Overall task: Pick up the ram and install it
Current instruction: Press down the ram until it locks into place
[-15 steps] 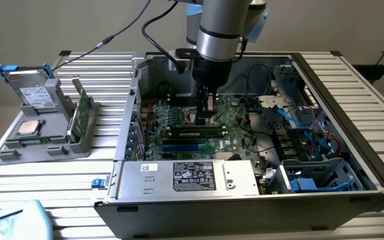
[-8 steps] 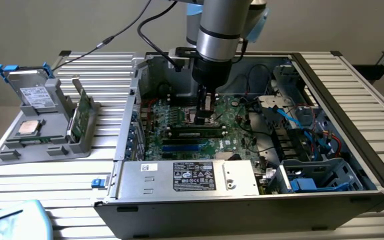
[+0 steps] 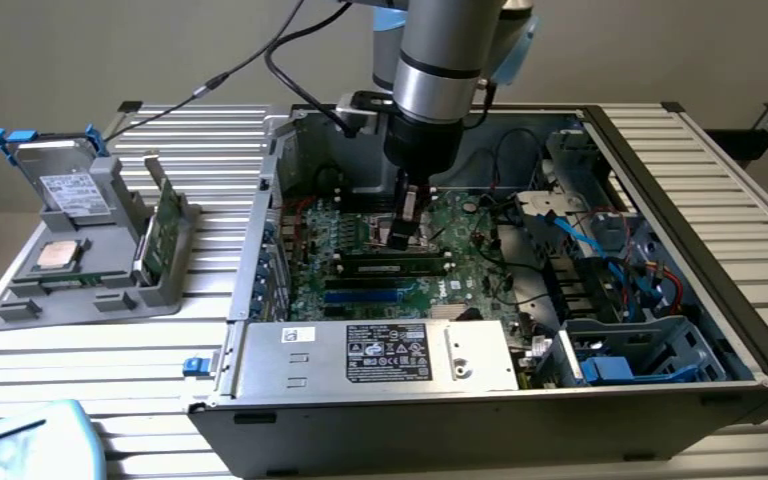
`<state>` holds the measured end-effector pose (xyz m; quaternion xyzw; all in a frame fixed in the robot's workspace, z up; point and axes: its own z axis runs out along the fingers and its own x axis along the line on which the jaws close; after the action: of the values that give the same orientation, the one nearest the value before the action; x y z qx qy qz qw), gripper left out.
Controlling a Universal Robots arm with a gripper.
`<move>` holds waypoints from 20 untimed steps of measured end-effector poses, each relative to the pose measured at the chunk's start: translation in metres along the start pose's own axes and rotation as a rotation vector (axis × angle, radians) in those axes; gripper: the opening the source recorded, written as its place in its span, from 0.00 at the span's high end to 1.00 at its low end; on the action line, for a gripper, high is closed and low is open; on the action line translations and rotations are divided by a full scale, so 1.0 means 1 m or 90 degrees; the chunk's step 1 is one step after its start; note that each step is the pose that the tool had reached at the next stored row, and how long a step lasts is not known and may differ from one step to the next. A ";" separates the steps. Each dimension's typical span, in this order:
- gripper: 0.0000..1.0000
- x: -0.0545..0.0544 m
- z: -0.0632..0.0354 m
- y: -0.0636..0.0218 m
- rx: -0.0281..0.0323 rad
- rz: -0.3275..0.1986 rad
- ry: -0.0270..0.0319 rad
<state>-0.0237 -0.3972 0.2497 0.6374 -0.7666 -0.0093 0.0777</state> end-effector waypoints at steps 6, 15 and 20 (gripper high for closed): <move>0.89 0.000 0.0009 -0.0001 -0.0036 0.044 0.0009; 0.89 0.000 0.0032 -0.0004 -0.0096 0.113 -0.0005; 0.89 -0.001 0.0054 -0.0006 -0.0127 0.153 -0.0024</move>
<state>-0.0237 -0.3972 0.2443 0.5403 -0.8373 -0.0088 0.0831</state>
